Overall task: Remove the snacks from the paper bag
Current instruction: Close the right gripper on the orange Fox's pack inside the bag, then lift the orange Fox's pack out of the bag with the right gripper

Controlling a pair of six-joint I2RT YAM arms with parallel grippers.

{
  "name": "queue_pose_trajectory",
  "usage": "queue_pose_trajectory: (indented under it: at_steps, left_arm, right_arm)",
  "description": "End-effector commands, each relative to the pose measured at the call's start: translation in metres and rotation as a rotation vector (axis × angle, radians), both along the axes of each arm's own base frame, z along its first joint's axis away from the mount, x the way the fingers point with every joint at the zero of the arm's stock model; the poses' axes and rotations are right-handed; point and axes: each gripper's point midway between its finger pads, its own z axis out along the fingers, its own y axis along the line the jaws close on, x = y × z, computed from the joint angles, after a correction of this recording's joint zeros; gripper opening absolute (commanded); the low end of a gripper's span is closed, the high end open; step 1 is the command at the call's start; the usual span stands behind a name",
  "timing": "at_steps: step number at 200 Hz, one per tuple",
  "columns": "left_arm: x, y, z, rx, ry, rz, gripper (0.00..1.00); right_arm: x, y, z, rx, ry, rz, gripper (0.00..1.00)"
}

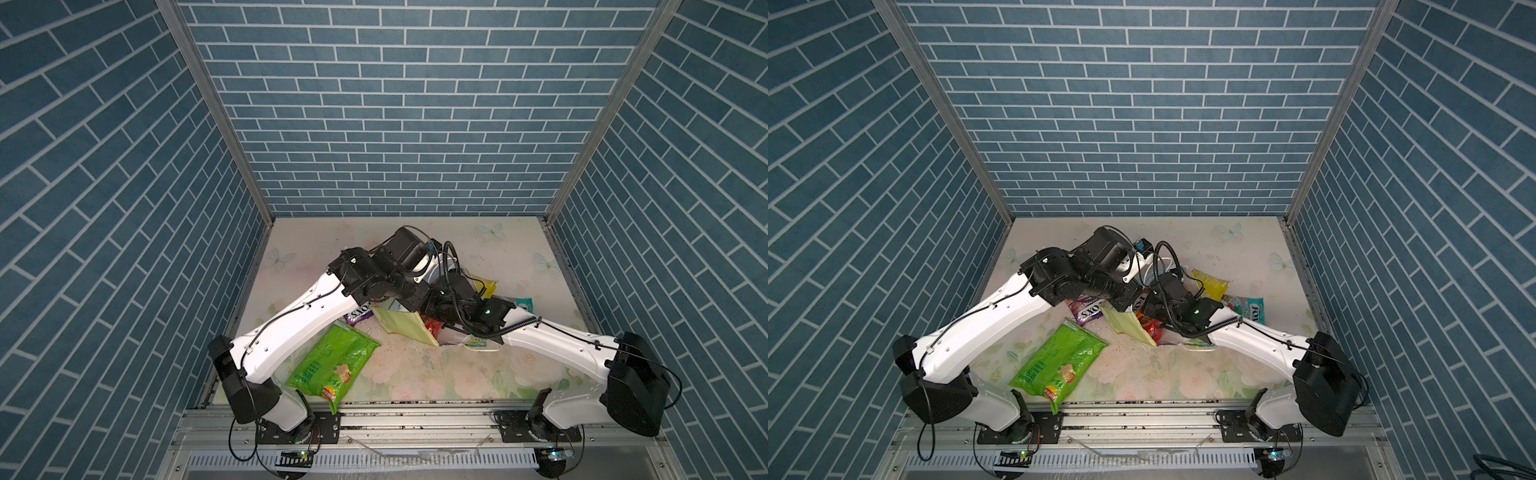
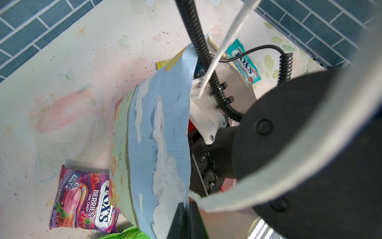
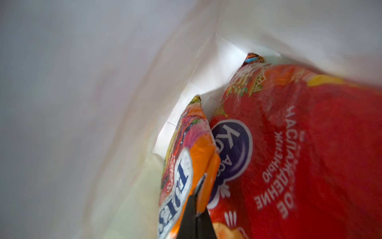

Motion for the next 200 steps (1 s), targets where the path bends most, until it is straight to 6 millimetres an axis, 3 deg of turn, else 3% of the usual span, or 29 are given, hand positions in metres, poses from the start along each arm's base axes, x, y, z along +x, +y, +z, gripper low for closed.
queue_pose_trajectory:
  at_steps: [1,54,200]
  left_arm:
    - [0.006,0.008,-0.003,0.039,-0.015,0.018,0.09]
    - [0.015,0.012,-0.006,0.052,-0.032,0.045,0.09]
    - [0.034,0.015,-0.005,0.049,-0.040,0.085,0.09]
  right_arm:
    - [-0.005,-0.011,0.016,0.003,-0.044,0.002,0.00]
    - [-0.014,-0.026,0.035,0.010,-0.093,0.016,0.00]
    - [-0.044,-0.060,0.061,-0.024,-0.156,0.097,0.00]
